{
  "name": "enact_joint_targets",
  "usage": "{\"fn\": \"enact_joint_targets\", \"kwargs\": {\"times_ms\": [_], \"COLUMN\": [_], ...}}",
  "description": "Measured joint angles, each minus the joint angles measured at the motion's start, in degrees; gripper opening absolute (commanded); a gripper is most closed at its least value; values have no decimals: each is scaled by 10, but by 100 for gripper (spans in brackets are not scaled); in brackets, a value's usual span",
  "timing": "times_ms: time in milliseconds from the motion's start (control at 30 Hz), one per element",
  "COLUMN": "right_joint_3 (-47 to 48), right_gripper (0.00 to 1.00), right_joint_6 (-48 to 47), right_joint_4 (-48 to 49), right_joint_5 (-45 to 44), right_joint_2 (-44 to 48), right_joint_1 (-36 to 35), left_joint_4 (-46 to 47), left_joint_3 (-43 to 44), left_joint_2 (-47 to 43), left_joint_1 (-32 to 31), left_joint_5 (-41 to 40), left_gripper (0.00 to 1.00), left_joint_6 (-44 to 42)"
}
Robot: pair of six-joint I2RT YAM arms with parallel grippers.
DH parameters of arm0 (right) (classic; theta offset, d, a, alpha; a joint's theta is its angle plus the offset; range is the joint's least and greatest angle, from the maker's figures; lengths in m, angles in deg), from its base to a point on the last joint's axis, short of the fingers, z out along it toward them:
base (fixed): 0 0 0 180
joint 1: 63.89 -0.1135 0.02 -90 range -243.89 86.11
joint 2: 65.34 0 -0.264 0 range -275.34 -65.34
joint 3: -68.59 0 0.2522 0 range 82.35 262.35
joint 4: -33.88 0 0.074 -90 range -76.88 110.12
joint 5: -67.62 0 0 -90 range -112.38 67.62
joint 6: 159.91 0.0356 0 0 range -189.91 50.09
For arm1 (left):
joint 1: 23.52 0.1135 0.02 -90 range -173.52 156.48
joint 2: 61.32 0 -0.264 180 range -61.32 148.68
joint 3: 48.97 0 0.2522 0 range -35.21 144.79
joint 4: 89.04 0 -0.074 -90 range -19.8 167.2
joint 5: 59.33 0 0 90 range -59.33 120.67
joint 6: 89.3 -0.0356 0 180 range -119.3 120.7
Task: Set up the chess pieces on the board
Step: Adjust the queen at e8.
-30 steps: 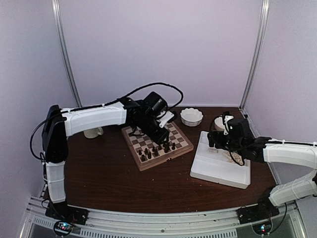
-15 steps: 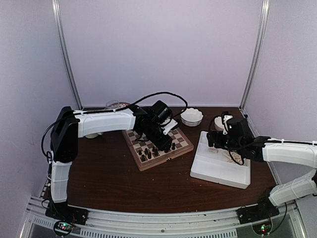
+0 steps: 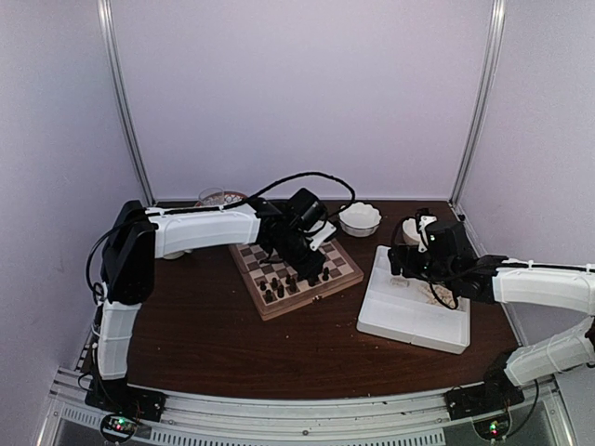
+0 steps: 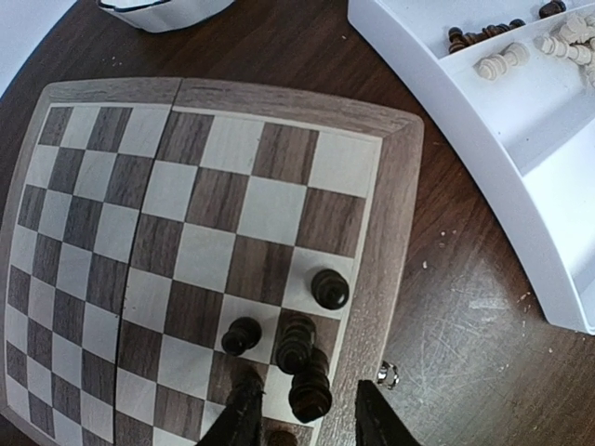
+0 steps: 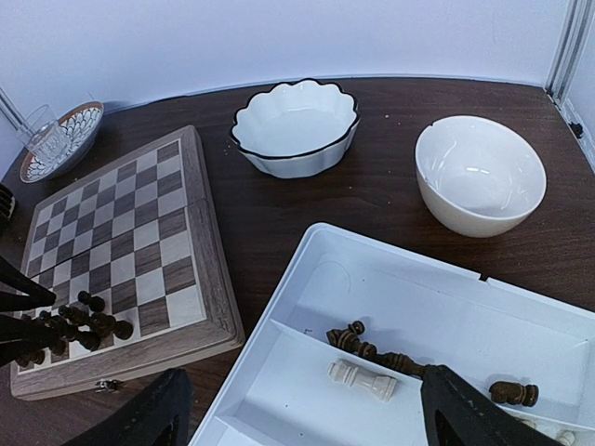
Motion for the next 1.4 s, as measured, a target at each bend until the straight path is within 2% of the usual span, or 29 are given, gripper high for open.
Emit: {"fn": "enact_joint_targets", "kwargs": {"times_ms": [600,867,1400], "right_joint_3": [2,2,2], "right_gripper": [88,88,88], "right_joint_6": [0,0,0], "right_joint_4": [0,0,0], "right_joint_5": [0,0,0], "right_joint_2": [-2,-2,-7], "right_joint_1": [0,0,0], "left_joint_4": [-3,-10,-26], "left_joint_3": [9,11,15], "left_joint_2": [11,21,22], "left_joint_1": [0,0,0], "left_joint_5": [-7,-7,-7], "left_gripper": [34,26,18], "left_joint_6": [0,0,0]}}
